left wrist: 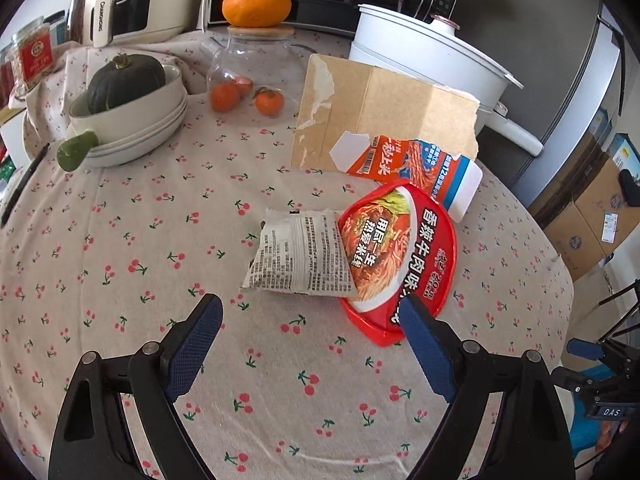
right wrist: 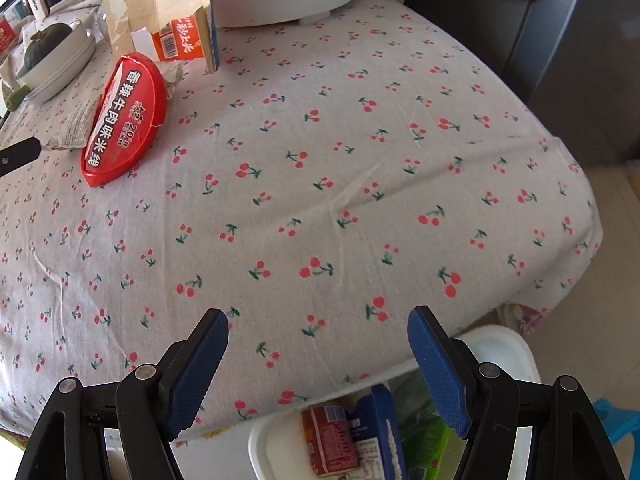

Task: Collect trash
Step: 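Grasp the silver snack wrapper with the left gripper while the right gripper grasps the red lid, then carry both over the bin and open the left gripper while the right releases the lid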

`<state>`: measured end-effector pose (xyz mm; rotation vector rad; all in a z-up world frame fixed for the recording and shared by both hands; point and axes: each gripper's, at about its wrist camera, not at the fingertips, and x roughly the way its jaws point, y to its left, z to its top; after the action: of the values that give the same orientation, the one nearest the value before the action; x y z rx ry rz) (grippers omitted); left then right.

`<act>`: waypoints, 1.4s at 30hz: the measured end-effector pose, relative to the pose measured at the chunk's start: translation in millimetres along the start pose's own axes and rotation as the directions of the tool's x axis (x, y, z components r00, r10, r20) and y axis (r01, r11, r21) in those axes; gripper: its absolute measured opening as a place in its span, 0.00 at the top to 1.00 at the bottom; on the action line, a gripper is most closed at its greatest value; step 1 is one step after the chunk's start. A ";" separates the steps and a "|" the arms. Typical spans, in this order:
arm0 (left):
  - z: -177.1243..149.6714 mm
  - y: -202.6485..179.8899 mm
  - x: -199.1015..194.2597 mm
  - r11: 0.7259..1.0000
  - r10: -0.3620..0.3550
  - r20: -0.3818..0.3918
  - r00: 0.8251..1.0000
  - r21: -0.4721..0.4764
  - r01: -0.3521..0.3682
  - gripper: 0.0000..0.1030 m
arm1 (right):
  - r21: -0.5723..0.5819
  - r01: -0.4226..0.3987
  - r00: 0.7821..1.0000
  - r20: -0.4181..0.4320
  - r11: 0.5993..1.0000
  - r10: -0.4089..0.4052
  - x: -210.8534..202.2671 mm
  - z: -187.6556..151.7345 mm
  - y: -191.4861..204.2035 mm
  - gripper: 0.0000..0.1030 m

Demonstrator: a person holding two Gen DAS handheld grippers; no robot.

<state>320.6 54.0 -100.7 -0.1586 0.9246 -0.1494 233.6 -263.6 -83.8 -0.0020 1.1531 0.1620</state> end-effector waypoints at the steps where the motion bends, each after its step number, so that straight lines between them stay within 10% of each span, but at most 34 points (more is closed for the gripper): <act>1: 3.3 1.6 6.2 1.000 -0.002 -0.005 1.000 -0.006 0.002 0.14 | 0.000 -0.020 1.000 0.002 1.000 0.020 3.7 4.6 2.6 0.25; 11: 18.0 36.6 49.3 0.968 -0.161 -0.051 0.986 -0.201 0.148 0.59 | -0.115 -0.207 0.974 0.070 0.972 0.216 35.0 64.1 52.5 0.25; 19: 18.2 41.8 43.5 0.963 -0.213 -0.061 0.975 -0.184 0.199 0.88 | -0.093 -0.300 0.947 0.094 0.949 0.308 73.4 110.8 85.6 0.25; 30: 2.3 67.0 -13.2 0.984 -0.133 -0.056 0.990 -0.125 0.125 0.91 | 0.046 -0.514 0.851 0.156 0.857 0.502 67.7 107.4 100.8 0.80; 42: -42.4 35.6 -103.5 0.995 -0.091 -0.047 0.995 -0.044 0.089 0.91 | -0.107 -0.438 0.878 0.163 0.893 0.450 -22.4 56.5 131.9 0.84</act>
<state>227.2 106.1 -52.1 -0.2363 0.9699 -0.2184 259.1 -131.3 -29.6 0.2175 0.9466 0.5994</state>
